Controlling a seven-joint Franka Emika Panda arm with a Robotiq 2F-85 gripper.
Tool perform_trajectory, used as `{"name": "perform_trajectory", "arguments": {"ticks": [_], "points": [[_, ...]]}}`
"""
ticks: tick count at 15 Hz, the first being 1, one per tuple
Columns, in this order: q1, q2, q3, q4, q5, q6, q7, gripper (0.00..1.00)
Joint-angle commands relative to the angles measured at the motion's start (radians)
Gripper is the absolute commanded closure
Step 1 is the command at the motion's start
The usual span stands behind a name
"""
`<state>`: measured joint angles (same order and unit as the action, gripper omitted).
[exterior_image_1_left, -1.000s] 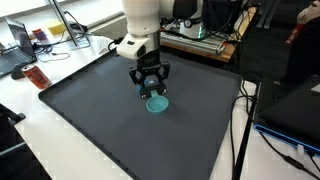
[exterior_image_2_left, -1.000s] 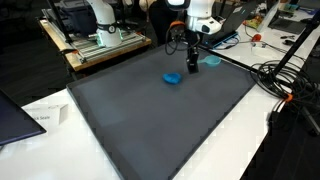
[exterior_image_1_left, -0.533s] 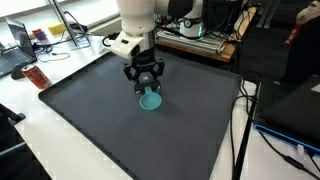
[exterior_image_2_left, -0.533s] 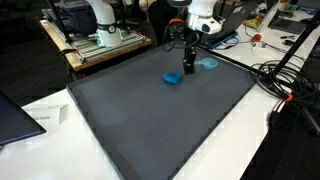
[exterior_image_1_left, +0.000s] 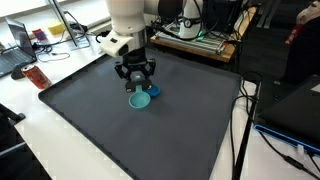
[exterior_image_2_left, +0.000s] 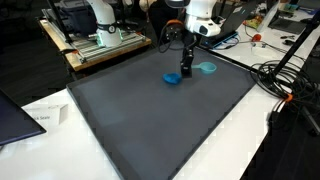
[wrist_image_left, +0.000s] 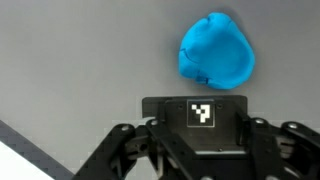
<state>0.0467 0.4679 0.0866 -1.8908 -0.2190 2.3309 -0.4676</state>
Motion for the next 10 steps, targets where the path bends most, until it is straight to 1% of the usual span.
{"name": "perform_trajectory", "arguments": {"ticks": [1,3,6,10], "points": [[-0.012,0.021,-0.010,0.057,0.008,-0.063,0.040,0.65],[-0.024,0.029,-0.015,0.078,0.019,-0.084,0.051,0.65],[-0.052,0.046,-0.006,0.109,0.057,-0.111,0.031,0.65],[-0.094,0.078,0.011,0.131,0.133,-0.098,-0.002,0.65]]}}
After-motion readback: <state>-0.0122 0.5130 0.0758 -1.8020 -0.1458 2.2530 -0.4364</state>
